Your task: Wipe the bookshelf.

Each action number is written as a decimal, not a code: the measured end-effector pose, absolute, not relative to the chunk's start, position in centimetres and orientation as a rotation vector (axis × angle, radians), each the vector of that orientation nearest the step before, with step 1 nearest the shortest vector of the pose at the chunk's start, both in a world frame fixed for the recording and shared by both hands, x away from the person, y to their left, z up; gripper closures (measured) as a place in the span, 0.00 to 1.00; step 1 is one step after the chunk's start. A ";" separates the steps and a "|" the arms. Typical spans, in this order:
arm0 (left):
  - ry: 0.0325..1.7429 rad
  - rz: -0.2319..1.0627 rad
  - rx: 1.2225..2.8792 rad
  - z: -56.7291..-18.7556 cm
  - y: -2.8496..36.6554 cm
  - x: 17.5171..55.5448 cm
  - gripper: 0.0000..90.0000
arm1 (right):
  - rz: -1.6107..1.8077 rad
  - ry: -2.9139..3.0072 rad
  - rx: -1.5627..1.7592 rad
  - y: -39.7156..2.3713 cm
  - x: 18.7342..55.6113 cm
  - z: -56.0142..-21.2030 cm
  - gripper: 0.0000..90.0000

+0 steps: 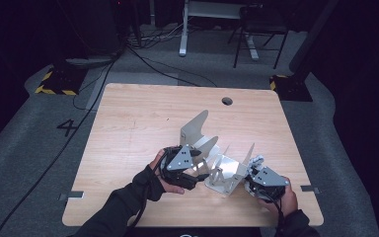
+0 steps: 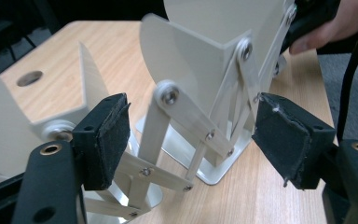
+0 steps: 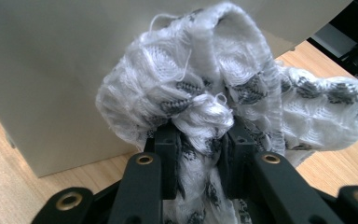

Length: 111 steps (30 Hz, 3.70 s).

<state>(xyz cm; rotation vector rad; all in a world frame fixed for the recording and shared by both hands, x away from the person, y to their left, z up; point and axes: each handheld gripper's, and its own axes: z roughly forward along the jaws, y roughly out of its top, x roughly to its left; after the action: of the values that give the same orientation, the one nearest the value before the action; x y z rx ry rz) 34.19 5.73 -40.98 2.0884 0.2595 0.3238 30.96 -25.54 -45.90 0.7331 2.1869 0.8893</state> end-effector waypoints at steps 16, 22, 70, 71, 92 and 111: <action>0.280 0.337 2.113 -41.7 5.1 35.3 0.59 | 1.120 2.206 0.505 -25.1 25.2 -42.7 0.82; 0.284 0.313 2.116 -41.6 5.0 35.4 0.61 | 1.145 2.242 0.394 -23.4 23.4 -42.4 0.82; 0.323 0.366 2.095 -41.4 3.6 33.4 0.85 | 0.842 2.247 0.486 -22.4 29.1 -48.6 0.86; 0.323 0.370 2.095 -41.4 3.6 33.4 0.85 | 0.842 2.247 0.486 -22.4 29.1 -48.6 0.86; 0.320 0.362 2.083 -41.5 3.5 33.5 0.86 | 1.076 1.936 0.420 -22.5 27.2 -42.1 0.86; 0.313 0.367 2.084 -41.5 3.6 33.6 0.86 | 0.836 2.220 0.370 -21.8 29.2 -48.2 0.86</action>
<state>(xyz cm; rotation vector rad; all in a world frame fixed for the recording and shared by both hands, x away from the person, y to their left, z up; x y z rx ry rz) 33.60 3.56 -41.53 2.0843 0.3134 0.3668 29.18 -21.78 -48.18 0.3701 2.2203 0.8358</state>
